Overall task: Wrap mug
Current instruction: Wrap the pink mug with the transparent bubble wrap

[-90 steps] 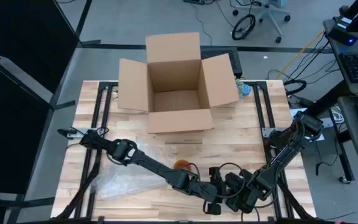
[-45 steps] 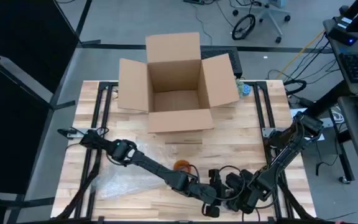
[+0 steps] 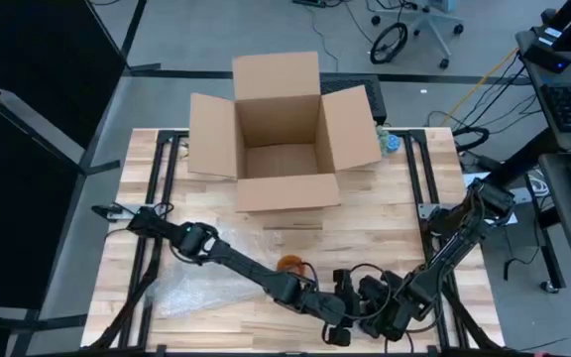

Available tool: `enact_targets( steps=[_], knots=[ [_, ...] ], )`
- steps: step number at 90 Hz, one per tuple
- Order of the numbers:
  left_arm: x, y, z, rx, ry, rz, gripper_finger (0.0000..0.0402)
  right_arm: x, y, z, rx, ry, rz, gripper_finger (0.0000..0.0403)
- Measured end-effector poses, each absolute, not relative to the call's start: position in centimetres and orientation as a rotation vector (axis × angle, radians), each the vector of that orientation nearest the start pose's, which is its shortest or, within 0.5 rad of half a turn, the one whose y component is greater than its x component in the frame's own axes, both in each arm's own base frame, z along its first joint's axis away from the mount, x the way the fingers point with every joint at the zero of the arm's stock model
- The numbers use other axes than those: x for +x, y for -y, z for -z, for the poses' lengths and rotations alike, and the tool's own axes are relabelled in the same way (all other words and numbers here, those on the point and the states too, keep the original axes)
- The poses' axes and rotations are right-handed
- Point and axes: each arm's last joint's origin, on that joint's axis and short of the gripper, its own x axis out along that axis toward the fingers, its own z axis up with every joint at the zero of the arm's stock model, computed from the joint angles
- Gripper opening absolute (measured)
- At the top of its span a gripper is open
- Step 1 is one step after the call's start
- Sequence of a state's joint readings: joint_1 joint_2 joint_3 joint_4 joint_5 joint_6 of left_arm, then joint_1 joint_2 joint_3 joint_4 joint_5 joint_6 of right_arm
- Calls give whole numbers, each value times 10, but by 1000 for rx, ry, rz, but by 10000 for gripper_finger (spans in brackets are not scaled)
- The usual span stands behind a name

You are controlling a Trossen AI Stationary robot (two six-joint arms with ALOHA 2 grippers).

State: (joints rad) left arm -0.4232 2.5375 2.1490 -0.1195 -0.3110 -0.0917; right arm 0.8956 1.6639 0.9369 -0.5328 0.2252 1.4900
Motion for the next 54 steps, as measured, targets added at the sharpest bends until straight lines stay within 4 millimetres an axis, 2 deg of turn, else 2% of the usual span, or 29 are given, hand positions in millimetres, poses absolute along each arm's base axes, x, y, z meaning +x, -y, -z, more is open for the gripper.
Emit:
enact_targets(
  steps=[11,22,35,54],
  knots=[
    [524,225,-170,88,-475,79,154,187,-224,-169,633,-1180,278,230],
    [524,224,-170,88,-473,74,154,183,-219,-182,643,-1168,267,264],
    [524,224,-170,88,-473,72,154,179,-214,-194,646,-1172,235,280],
    [524,224,-170,88,-473,72,154,173,-208,-216,669,-1163,135,283]
  ],
)
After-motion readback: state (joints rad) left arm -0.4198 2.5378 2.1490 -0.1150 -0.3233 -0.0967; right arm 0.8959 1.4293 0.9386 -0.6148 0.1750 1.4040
